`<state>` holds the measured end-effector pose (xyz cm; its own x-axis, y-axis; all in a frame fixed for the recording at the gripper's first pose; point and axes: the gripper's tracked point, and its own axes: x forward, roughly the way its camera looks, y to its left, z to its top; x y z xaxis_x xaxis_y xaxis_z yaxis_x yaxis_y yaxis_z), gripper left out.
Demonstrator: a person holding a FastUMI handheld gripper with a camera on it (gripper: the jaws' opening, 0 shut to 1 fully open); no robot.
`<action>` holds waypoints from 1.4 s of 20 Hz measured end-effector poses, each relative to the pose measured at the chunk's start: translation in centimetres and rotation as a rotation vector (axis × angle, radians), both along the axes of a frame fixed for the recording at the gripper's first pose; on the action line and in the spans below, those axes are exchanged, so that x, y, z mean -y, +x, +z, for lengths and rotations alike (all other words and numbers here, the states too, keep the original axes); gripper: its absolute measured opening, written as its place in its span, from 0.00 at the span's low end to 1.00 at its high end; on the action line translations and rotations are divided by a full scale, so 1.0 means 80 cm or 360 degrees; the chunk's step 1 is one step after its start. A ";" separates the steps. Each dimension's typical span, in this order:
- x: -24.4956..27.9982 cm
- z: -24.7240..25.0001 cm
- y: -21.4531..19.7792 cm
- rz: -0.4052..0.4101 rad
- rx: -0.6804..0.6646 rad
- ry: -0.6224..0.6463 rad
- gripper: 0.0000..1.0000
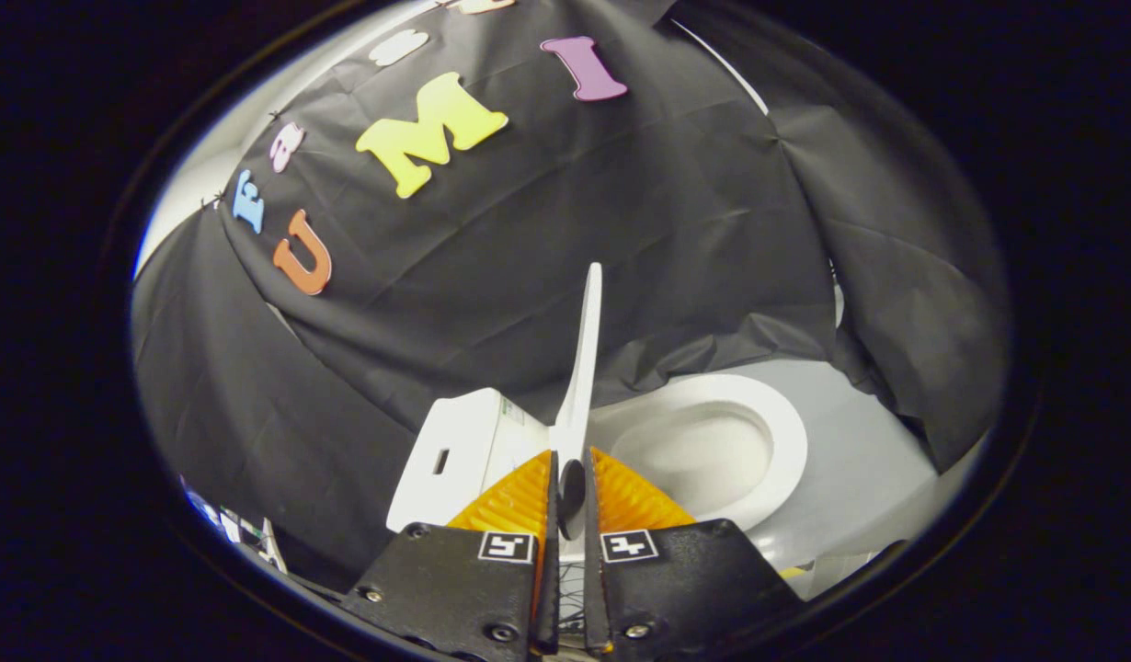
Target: Open the toilet lid.
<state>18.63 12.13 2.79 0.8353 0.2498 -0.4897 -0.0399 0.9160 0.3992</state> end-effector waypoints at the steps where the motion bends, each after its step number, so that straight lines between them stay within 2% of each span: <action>1: -0.006 0.001 0.000 0.0009 0.0008 -0.0017 0.14; 15: -0.074 0.024 -0.002 0.0046 0.0076 -0.0301 0.14; 19: -0.107 0.030 0.000 0.0059 0.0108 -0.0415 0.14; 28: -0.191 0.039 -0.006 0.0150 0.0143 -0.0493 0.14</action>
